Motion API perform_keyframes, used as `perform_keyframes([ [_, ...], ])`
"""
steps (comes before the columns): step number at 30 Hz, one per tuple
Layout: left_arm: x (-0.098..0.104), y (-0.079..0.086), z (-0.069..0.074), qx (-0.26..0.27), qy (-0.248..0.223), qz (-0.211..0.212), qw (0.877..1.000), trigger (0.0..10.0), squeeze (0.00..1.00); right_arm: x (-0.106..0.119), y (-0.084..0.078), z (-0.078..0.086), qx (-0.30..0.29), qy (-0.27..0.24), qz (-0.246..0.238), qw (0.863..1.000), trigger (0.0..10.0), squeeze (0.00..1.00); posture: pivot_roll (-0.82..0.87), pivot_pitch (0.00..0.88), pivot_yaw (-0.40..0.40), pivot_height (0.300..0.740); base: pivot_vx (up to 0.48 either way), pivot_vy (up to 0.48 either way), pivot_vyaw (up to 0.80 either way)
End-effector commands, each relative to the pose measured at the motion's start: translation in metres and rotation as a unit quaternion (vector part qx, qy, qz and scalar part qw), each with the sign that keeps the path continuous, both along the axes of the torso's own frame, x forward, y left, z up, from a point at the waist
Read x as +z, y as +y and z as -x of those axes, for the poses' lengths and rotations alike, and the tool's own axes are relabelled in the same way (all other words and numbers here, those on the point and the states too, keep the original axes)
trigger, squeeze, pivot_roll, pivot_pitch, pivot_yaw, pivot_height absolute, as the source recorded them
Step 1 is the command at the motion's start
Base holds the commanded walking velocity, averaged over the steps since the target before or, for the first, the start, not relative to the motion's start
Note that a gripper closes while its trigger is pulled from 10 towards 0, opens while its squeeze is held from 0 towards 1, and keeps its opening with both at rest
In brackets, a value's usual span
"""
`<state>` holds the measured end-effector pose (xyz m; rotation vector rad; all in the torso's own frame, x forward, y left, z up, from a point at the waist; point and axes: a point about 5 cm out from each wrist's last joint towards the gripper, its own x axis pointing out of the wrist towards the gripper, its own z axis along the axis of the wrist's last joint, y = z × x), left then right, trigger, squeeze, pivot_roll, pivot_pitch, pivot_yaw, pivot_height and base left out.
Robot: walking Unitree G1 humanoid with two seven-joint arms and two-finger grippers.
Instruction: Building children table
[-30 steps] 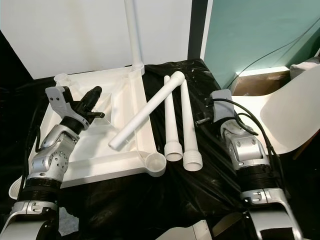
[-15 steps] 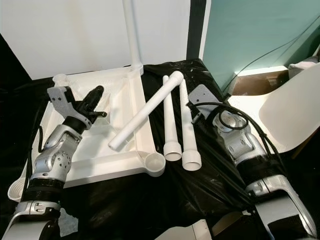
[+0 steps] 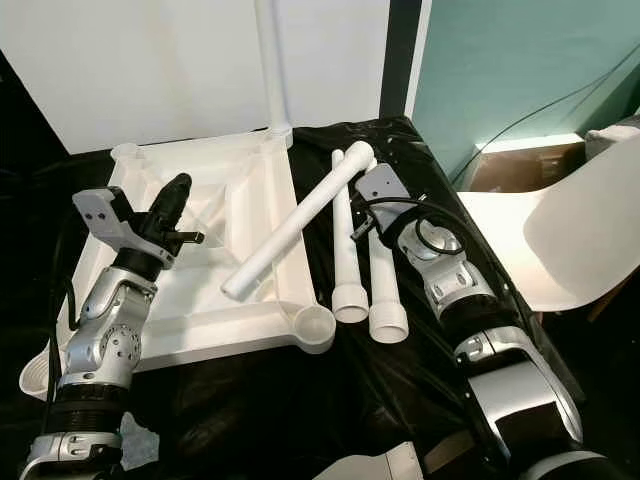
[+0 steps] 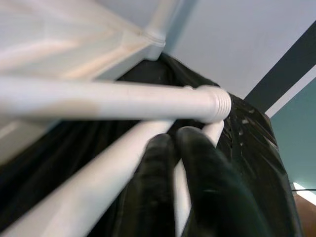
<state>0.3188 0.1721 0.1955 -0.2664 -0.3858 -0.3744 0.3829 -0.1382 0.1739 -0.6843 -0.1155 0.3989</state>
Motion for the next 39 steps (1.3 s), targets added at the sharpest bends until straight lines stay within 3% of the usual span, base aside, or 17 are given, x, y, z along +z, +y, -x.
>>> perform_keyframes([
  [1,-0.003,0.0,0.002,0.003,0.004,-0.007,1.0,10.0,0.0,0.001,0.003,-0.001,0.005,-0.007,0.011,1.0,10.0,1.0,0.02,0.0,0.039,0.74,0.0,0.0,0.0],
  [7,0.0,0.0,0.002,0.004,0.003,-0.012,1.0,10.0,0.0,0.0,0.004,-0.006,0.048,-0.008,0.111,0.993,10.0,1.0,0.03,0.0,0.044,0.74,0.0,0.0,0.0],
  [12,-0.001,0.001,0.005,0.009,0.003,-0.012,1.0,10.0,0.0,-0.002,0.005,-0.005,0.072,-0.01,0.153,0.986,10.0,1.0,0.04,0.0,0.041,0.74,0.0,0.0,0.0],
  [13,-0.001,0.002,0.006,0.011,0.003,-0.012,1.0,10.0,0.0,-0.003,0.006,-0.005,0.085,-0.008,0.17,0.982,10.0,0.0,0.04,0.0,0.038,0.74,0.0,0.0,0.0],
  [18,-0.003,0.002,0.01,0.015,0.005,-0.012,1.0,10.0,0.0,-0.007,0.009,-0.004,0.105,-0.008,0.196,0.975,10.0,0.0,0.05,0.0,0.035,0.74,0.0,0.0,0.0],
  [22,-0.004,0.003,0.014,0.022,0.008,-0.016,1.0,10.0,0.0,-0.001,0.01,-0.008,0.087,-0.007,0.148,0.985,10.0,0.0,0.07,0.009,0.024,0.74,0.0,0.0,0.0],
  [24,-0.005,0.004,0.016,0.025,0.008,-0.018,0.999,10.0,0.0,0.007,0.005,-0.012,0.051,-0.004,0.077,0.996,10.0,0.0,0.08,0.011,0.025,0.74,0.0,0.0,0.0],
  [25,-0.005,0.004,0.016,0.025,0.008,-0.018,0.999,10.0,0.0,0.007,0.005,-0.012,0.051,-0.004,0.077,0.996,10.0,0.0,0.08,0.011,0.025,0.74,0.0,0.0,0.0],
  [28,-0.005,0.006,0.018,0.026,0.008,-0.019,0.999,10.0,0.0,0.023,-0.004,-0.016,-0.012,-0.011,-0.064,0.998,10.0,0.0,0.07,0.006,0.028,0.74,0.0,0.0,0.0],
  [29,-0.005,0.006,0.018,0.026,0.008,-0.019,0.999,10.0,0.0,0.023,-0.004,-0.016,-0.012,-0.011,-0.064,0.998,10.0,0.0,0.07,0.006,0.028,0.74,0.0,0.0,0.0],
  [32,-0.005,0.006,0.017,0.023,0.008,-0.022,0.999,10.0,0.0,0.033,-0.009,-0.016,-0.05,-0.017,-0.156,0.986,10.0,0.0,0.05,0.0,0.035,0.74,0.0,0.0,0.0],
  [33,-0.005,0.006,0.017,0.023,0.008,-0.022,0.999,10.0,0.0,0.033,-0.009,-0.016,-0.05,-0.017,-0.156,0.986,10.0,0.0,0.05,0.0,0.035,0.74,0.0,0.0,0.0],
  [34,-0.005,0.005,0.016,0.018,0.008,-0.026,0.999,10.0,0.0,0.038,-0.011,-0.015,-0.07,-0.014,-0.216,0.974,10.0,0.0,0.03,0.0,0.041,0.74,0.0,0.0,0.0],
  [36,-0.003,0.0,0.012,0.006,0.005,-0.033,0.999,10.0,0.0,0.039,-0.016,-0.013,-0.105,0.015,-0.315,0.943,10.0,0.65,0.02,0.0,0.047,0.74,0.0,0.0,0.0],
  [37,-0.003,0.0,0.012,0.006,0.005,-0.033,0.999,10.0,0.0,0.039,-0.016,-0.013,-0.105,0.015,-0.315,0.943,10.0,0.65,0.02,0.0,0.047,0.74,0.0,0.0,0.0],
  [38,-0.001,-0.002,0.009,-0.001,0.003,-0.036,0.999,10.0,0.0,0.035,-0.016,-0.013,-0.111,0.041,-0.348,0.93,10.0,0.89,0.0,0.0,0.054,0.74,0.0,0.0,0.0],
  [39,0.0,-0.004,0.006,-0.005,0.0,-0.038,0.999,10.0,0.0,0.032,-0.015,-0.013,-0.112,0.061,-0.367,0.922,10.0,0.86,0.0,0.0,0.055,0.74,0.0,0.0,0.0],
])
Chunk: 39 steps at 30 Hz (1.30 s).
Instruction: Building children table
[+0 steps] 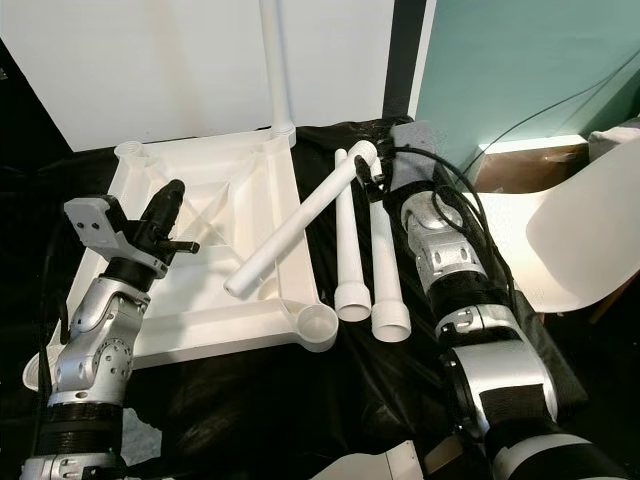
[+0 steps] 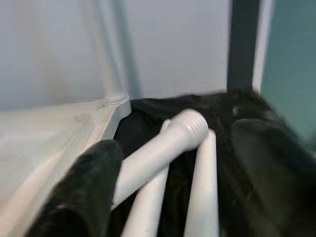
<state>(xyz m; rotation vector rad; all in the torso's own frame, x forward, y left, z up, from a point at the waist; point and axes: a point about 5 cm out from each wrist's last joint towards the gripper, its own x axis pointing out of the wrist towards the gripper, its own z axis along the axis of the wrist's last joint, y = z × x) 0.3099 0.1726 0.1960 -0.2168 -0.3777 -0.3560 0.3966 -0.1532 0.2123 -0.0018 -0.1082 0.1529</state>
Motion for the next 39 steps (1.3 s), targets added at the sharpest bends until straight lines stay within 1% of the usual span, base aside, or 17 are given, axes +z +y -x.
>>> perform_keyframes([
  [1,0.0,-0.005,-0.002,-0.019,0.0,-0.015,1.0,10.0,0.0,-0.006,0.001,0.001,0.001,0.027,-0.035,0.999,10.0,0.86,0.0,0.0,0.055,0.74,0.0,0.0,0.0],
  [2,0.0,-0.005,-0.002,-0.019,0.0,-0.015,1.0,10.0,0.0,-0.006,0.001,0.001,0.001,0.027,-0.035,0.999,10.0,0.86,0.0,0.0,0.055,0.74,0.0,0.0,0.0],
  [3,0.002,-0.006,-0.004,-0.022,-0.002,-0.016,1.0,10.0,0.0,-0.01,0.002,0.001,0.008,0.046,-0.053,0.997,10.0,0.73,-0.01,0.0,0.057,0.74,0.0,0.0,0.0],
  [5,0.002,-0.006,-0.004,-0.022,-0.002,-0.016,1.0,10.0,0.0,-0.01,0.002,0.001,0.008,0.046,-0.053,0.997,10.0,0.73,-0.01,0.0,0.057,0.74,0.0,0.0,0.0],
  [6,0.003,-0.008,-0.006,-0.026,-0.004,-0.017,1.0,10.0,0.0,-0.014,0.004,0.001,0.015,0.069,-0.071,0.995,10.0,0.0,-0.01,0.0,0.058,0.74,0.0,0.0,0.0],
  [8,0.003,-0.008,-0.006,-0.026,-0.004,-0.017,1.0,10.0,0.0,-0.014,0.004,0.001,0.015,0.069,-0.071,0.995,10.0,0.0,-0.01,0.0,0.058,0.74,0.0,0.0,0.0],
  [10,0.004,-0.009,-0.008,-0.031,-0.004,-0.019,0.999,10.0,0.0,-0.03,0.005,0.004,0.029,0.149,-0.115,0.982,10.0,0.0,-0.02,0.0,0.056,0.74,0.0,0.0,0.0],
  [12,0.004,-0.009,-0.008,-0.031,-0.004,-0.019,0.999,10.0,0.0,-0.03,0.005,0.004,0.029,0.149,-0.115,0.982,10.0,0.0,-0.02,0.0,0.056,0.74,0.0,0.0,0.0],
  [13,0.004,-0.01,-0.007,-0.033,-0.003,-0.02,0.999,10.0,0.0,-0.04,0.005,0.007,0.031,0.193,-0.129,0.972,10.0,0.0,-0.01,0.0,0.051,0.74,0.0,0.0,0.0],
  [15,0.004,-0.01,-0.007,-0.033,-0.003,-0.02,0.999,10.0,0.0,-0.04,0.005,0.007,0.031,0.193,-0.129,0.972,10.0,0.0,-0.01,0.0,0.051,0.74,0.0,0.0,0.0],
  [17,0.002,-0.008,-0.006,-0.031,-0.001,-0.021,0.999,10.0,0.0,-0.057,0.008,0.011,0.033,0.272,-0.158,0.949,10.0,0.0,0.01,0.0,0.041,0.74,0.0,0.0,0.0],
  [18,0.002,-0.008,-0.006,-0.031,-0.001,-0.021,0.999,10.0,0.0,-0.057,0.008,0.011,0.033,0.272,-0.158,0.949,10.0,0.0,0.01,0.0,0.041,0.74,0.0,0.0,0.0],
  [19,0.002,-0.007,-0.005,-0.03,0.0,-0.023,0.999,10.0,0.0,-0.061,0.01,0.012,0.037,0.294,-0.172,0.939,10.0,0.0,0.01,0.0,0.04,0.74,0.0,0.0,0.0],
  [23,0.001,-0.005,-0.004,-0.027,0.0,-0.025,0.999,10.0,0.0,-0.062,0.014,0.014,0.043,0.315,-0.184,0.93,10.0,0.0,0.02,0.0,0.038,0.74,0.0,0.0,0.0],
  [32,0.002,-0.004,-0.004,-0.025,0.0,-0.026,0.999,10.0,0.0,-0.062,0.015,0.015,0.043,0.321,-0.189,0.927,10.0,0.0,0.02,0.0,0.039,0.74,0.0,0.0,0.0],
  [35,0.002,-0.003,-0.006,-0.026,0.0,-0.032,0.999,10.0,0.0,-0.053,0.002,0.02,-0.007,0.321,-0.198,0.926,10.0,0.0,0.01,0.0,0.049,0.74,0.0,0.0,0.0],
  [39,0.003,-0.006,-0.009,-0.034,-0.001,-0.033,0.999,10.0,0.0,-0.042,-0.008,0.025,-0.025,0.317,-0.201,0.926,10.0,0.0,-0.01,0.0,0.056,0.74,0.0,0.0,0.0],
])
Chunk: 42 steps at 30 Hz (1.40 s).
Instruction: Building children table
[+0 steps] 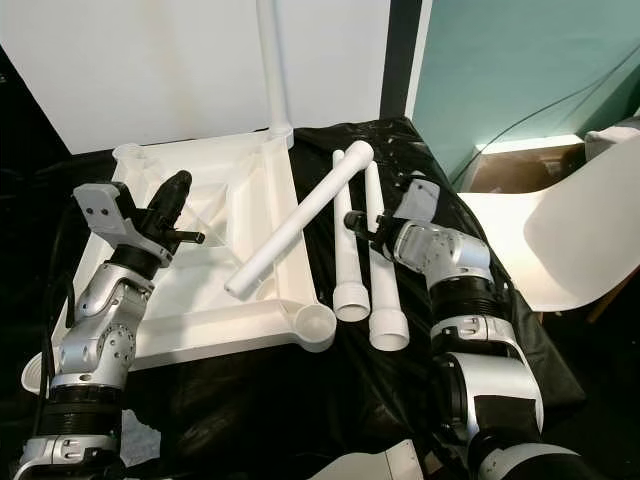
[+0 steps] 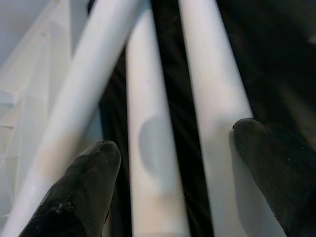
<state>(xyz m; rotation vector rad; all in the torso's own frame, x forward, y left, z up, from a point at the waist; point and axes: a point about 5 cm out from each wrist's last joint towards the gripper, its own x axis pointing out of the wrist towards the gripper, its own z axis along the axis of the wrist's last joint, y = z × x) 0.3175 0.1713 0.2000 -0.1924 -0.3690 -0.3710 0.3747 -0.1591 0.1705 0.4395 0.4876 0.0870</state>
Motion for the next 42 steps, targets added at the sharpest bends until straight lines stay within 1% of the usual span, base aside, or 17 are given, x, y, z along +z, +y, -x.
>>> perform_keyframes([
  [1,-0.001,-0.004,-0.001,-0.029,-0.002,-0.019,0.999,10.0,0.0,0.0,-0.002,0.004,-0.007,0.013,-0.005,1.0,10.0,0.0,-0.01,0.0,0.056,0.74,0.0,0.0,0.0],
  [7,-0.001,-0.006,-0.003,-0.033,-0.001,-0.019,0.999,10.0,0.0,0.0,-0.008,0.008,-0.023,0.026,-0.001,0.999,10.0,0.0,-0.02,0.0,0.06,0.74,0.0,0.0,0.0],
  [10,-0.002,-0.008,-0.004,-0.036,0.0,-0.018,0.999,10.0,0.0,-0.005,-0.007,0.014,-0.017,0.043,-0.01,0.999,10.0,0.0,-0.03,0.0,0.059,0.74,0.0,0.0,0.0],
  [11,-0.002,-0.008,-0.004,-0.037,0.001,-0.018,0.999,10.0,0.0,-0.01,-0.007,0.015,-0.015,0.053,-0.012,0.998,10.0,0.0,-0.03,0.0,0.059,0.74,0.0,0.0,0.0],
  [14,-0.002,-0.008,-0.004,-0.037,0.001,-0.018,0.999,10.0,0.0,-0.014,-0.006,0.017,-0.016,0.063,-0.015,0.998,10.0,0.0,-0.03,0.0,0.059,0.74,0.0,0.0,0.0],
  [15,-0.003,-0.008,-0.004,-0.037,0.002,-0.018,0.999,10.0,0.0,-0.021,-0.004,0.018,-0.012,0.076,-0.019,0.997,10.0,0.0,-0.03,0.0,0.057,0.74,0.0,0.0,0.0],
  [16,-0.003,-0.008,-0.004,-0.037,0.002,-0.018,0.999,10.0,0.0,-0.021,-0.004,0.018,-0.012,0.076,-0.019,0.997,10.0,0.0,-0.03,0.0,0.057,0.74,0.0,0.0,0.0],
  [18,-0.003,-0.008,-0.004,-0.036,0.002,-0.018,0.999,10.0,0.0,-0.035,0.003,0.02,-0.007,0.107,-0.024,0.994,10.0,0.0,-0.02,0.0,0.055,0.74,0.0,0.0,0.0],
  [19,-0.003,-0.008,-0.004,-0.036,0.002,-0.018,0.999,10.0,0.0,-0.035,0.003,0.02,-0.007,0.107,-0.024,0.994,10.0,0.0,-0.02,0.0,0.055,0.74,0.0,0.0,0.0],
  [22,-0.003,-0.006,-0.003,-0.032,0.001,-0.02,0.999,10.0,0.0,-0.042,0.012,0.02,0.014,0.129,-0.033,0.991,10.0,0.0,0.0,0.0,0.052,0.74,0.0,0.0,0.0],
  [23,-0.003,-0.005,-0.003,-0.03,0.001,-0.021,0.999,10.0,0.0,-0.043,0.015,0.02,0.023,0.135,-0.039,0.99,3.7,0.0,0.0,0.0,0.052,0.74,0.0,0.0,0.0],
  [25,-0.003,-0.004,-0.002,-0.029,0.001,-0.022,0.999,10.0,0.0,-0.044,0.017,0.02,0.028,0.14,-0.043,0.989,3.7,0.0,0.0,0.0,0.052,0.74,0.0,0.0,0.0],
  [26,-0.003,-0.004,-0.002,-0.028,0.001,-0.022,0.999,10.0,0.0,-0.044,0.019,0.021,0.031,0.143,-0.049,0.988,0.0,0.0,0.01,0.0,0.047,0.74,0.0,0.0,0.0],
  [32,-0.003,-0.003,-0.001,-0.024,0.0,-0.023,0.999,10.0,0.0,-0.044,0.023,0.023,0.038,0.154,-0.069,0.985,0.0,0.0,0.01,0.0,0.045,0.74,0.0,0.0,0.0],
  [38,-0.002,-0.004,-0.002,-0.026,0.0,-0.024,0.999,10.0,0.0,-0.044,0.024,0.023,0.039,0.159,-0.079,0.983,0.0,0.0,0.0,0.0,0.046,0.74,0.0,0.0,0.0],
  [42,-0.002,-0.005,-0.004,-0.028,-0.001,-0.024,0.999,10.0,0.0,-0.04,0.022,0.022,0.037,0.153,-0.082,0.984,0.0,0.0,-0.01,0.0,0.051,0.74,0.0,0.0,0.0],
])
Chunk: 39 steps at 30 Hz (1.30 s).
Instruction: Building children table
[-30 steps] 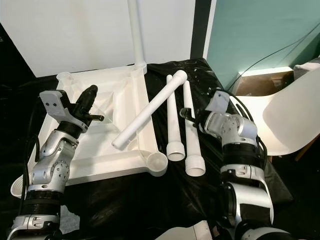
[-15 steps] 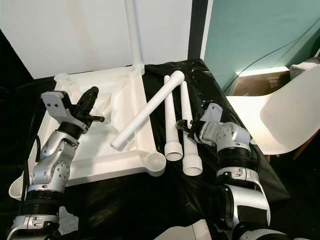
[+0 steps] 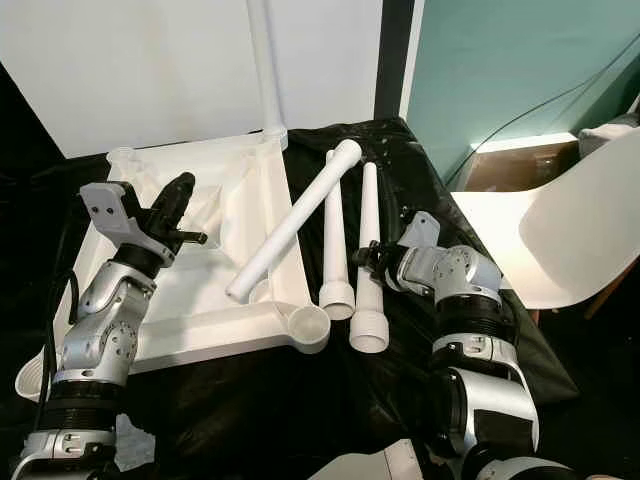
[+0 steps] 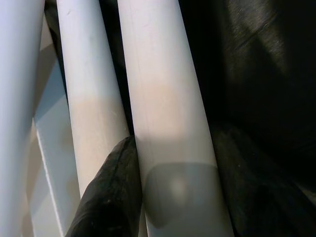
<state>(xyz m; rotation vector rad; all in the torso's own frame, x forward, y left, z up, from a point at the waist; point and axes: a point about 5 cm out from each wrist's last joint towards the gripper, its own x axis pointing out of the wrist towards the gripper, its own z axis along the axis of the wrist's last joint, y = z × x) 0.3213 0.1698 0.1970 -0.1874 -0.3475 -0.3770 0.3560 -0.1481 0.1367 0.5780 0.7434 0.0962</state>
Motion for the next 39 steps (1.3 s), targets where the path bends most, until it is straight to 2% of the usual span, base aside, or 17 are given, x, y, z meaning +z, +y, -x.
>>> perform_keyframes([
  [1,0.001,-0.004,0.0,-0.026,-0.011,-0.018,0.999,10.0,0.0,-0.002,0.01,0.002,0.016,0.014,-0.014,1.0,0.0,0.0,-0.01,0.0,0.051,0.74,0.0,0.0,0.0],
  [5,0.001,-0.006,-0.001,-0.029,-0.01,-0.017,0.999,10.0,0.0,0.023,0.008,-0.003,0.012,-0.057,0.011,0.998,0.0,0.0,-0.02,0.0,0.052,0.74,0.0,0.0,0.0],
  [9,0.001,-0.007,-0.001,-0.03,-0.009,-0.016,0.999,10.0,0.0,0.036,0.009,-0.004,0.019,-0.099,0.029,0.994,0.0,0.0,-0.02,0.0,0.053,0.74,0.0,0.0,0.0],
  [11,0.0,-0.008,-0.001,-0.031,-0.008,-0.013,0.999,10.0,0.0,0.056,0.016,-0.002,0.043,-0.176,0.081,0.98,0.0,0.0,-0.02,0.0,0.053,0.74,0.0,0.0,0.0],
  [12,0.0,-0.008,-0.001,-0.031,-0.008,-0.013,0.999,10.0,0.0,0.056,0.016,-0.002,0.043,-0.176,0.081,0.98,0.0,0.0,-0.02,0.0,0.053,0.74,0.0,0.0,0.0],
  [13,-0.001,-0.008,-0.001,-0.031,-0.008,-0.012,0.999,10.0,0.0,0.065,0.021,0.002,0.058,-0.209,0.116,0.969,0.0,0.0,-0.03,0.0,0.052,0.74,0.0,0.0,0.0],
  [16,-0.001,-0.009,-0.001,-0.031,-0.007,-0.011,0.999,10.0,0.0,0.067,0.024,0.005,0.065,-0.227,0.145,0.961,0.0,0.0,-0.03,0.0,0.052,0.74,0.0,0.0,0.0],
  [21,-0.002,-0.009,-0.002,-0.031,-0.006,-0.01,0.999,10.0,0.0,0.068,0.024,0.006,0.066,-0.233,0.149,0.959,0.0,0.0,-0.03,0.0,0.054,0.74,0.0,0.0,0.0],
  [22,-0.002,-0.009,-0.002,-0.031,-0.006,-0.009,0.999,10.0,0.0,0.071,0.024,0.001,0.065,-0.248,0.139,0.956,0.0,0.0,-0.03,0.0,0.056,0.74,0.0,0.0,0.0],
  [25,-0.002,-0.009,-0.002,-0.031,-0.005,-0.009,0.999,10.0,0.0,0.071,0.025,-0.001,0.066,-0.251,0.126,0.957,0.0,0.0,-0.03,0.0,0.057,0.74,0.0,0.0,0.0],
  [27,-0.002,-0.01,-0.003,-0.032,-0.005,-0.009,0.999,10.0,0.0,0.07,0.032,-0.006,0.092,-0.247,0.083,0.961,0.0,0.0,-0.03,0.0,0.058,0.74,0.0,0.0,0.0],
  [28,-0.002,-0.01,-0.003,-0.032,-0.005,-0.009,0.999,10.0,0.0,0.07,0.032,-0.006,0.092,-0.247,0.083,0.961,0.0,0.0,-0.03,0.0,0.058,0.74,0.0,0.0,0.0],
  [30,0.0,-0.01,-0.003,-0.033,-0.01,-0.01,0.999,10.0,0.0,0.07,0.04,-0.009,0.122,-0.224,-0.002,0.967,0.0,0.0,-0.01,0.0,0.052,0.74,0.0,0.0,0.0],
  [33,0.001,-0.01,-0.003,-0.032,-0.011,-0.01,0.999,10.0,0.0,0.071,0.042,-0.009,0.126,-0.212,-0.03,0.969,0.0,0.0,-0.01,0.0,0.052,0.74,0.0,0.0,0.0],
  [36,0.001,-0.006,-0.001,-0.027,-0.012,-0.012,0.999,10.0,0.0,0.067,0.046,-0.007,0.136,-0.171,-0.097,0.971,0.0,0.0,0.0,0.0,0.05,0.74,0.0,0.0,0.0],
  [37,0.001,-0.006,-0.001,-0.027,-0.012,-0.012,0.999,10.0,0.0,0.067,0.046,-0.007,0.136,-0.171,-0.097,0.971,0.0,0.0,0.0,0.0,0.05,0.74,0.0,0.0,0.0],
  [39,0.0,-0.005,0.0,-0.025,-0.012,-0.013,1.0,10.0,0.0,0.059,0.049,-0.003,0.146,-0.143,-0.135,0.969,0.0,0.0,0.0,0.0,0.05,0.74,0.0,0.0,0.0],
])
